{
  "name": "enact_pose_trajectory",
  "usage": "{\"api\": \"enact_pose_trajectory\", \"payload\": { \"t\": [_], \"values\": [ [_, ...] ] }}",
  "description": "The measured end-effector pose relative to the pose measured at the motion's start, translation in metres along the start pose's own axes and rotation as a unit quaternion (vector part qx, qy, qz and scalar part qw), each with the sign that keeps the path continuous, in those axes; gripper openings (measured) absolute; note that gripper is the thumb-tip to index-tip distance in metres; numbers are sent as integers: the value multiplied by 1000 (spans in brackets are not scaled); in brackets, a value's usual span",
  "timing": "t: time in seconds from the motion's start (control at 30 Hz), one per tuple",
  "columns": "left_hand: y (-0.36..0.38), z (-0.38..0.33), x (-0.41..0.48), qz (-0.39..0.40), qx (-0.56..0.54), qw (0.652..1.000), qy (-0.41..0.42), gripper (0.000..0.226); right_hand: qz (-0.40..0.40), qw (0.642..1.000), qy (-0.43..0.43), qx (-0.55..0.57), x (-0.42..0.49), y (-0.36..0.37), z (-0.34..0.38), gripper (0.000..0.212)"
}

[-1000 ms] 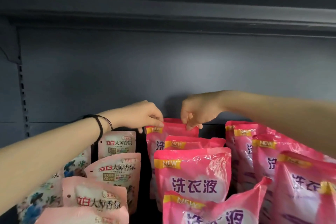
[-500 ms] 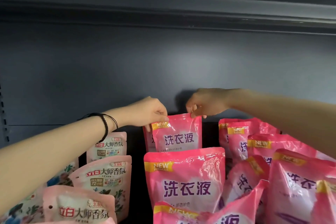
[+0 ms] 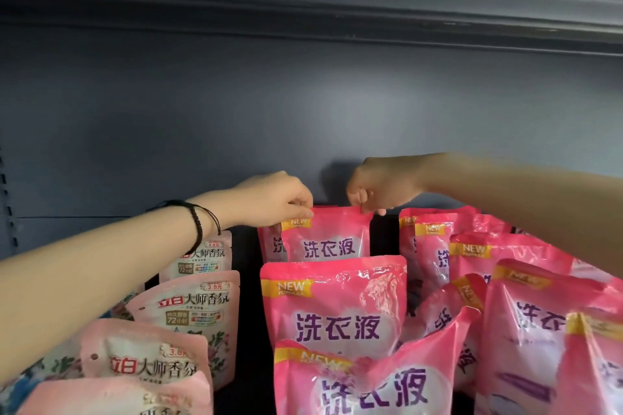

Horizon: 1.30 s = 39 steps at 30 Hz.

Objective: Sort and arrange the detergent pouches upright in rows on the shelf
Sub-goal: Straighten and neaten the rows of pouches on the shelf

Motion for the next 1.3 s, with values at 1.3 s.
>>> {"api": "enact_pose_trajectory", "payload": {
  "t": [1.3],
  "values": [
    [-14, 51, -13, -81, -145, 982, -88, 17, -50, 961, 93, 254, 39, 15, 3, 10]
  ]
}}
Point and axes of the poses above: each hand's wrist, its own x-axis towards the middle knuckle, its own y-axis out of the palm, z = x × y, the point moved 4 cm from there along x, towards the middle knuckle, and after that the axes turned 13 degrees about -x, right-handed, at the moved point
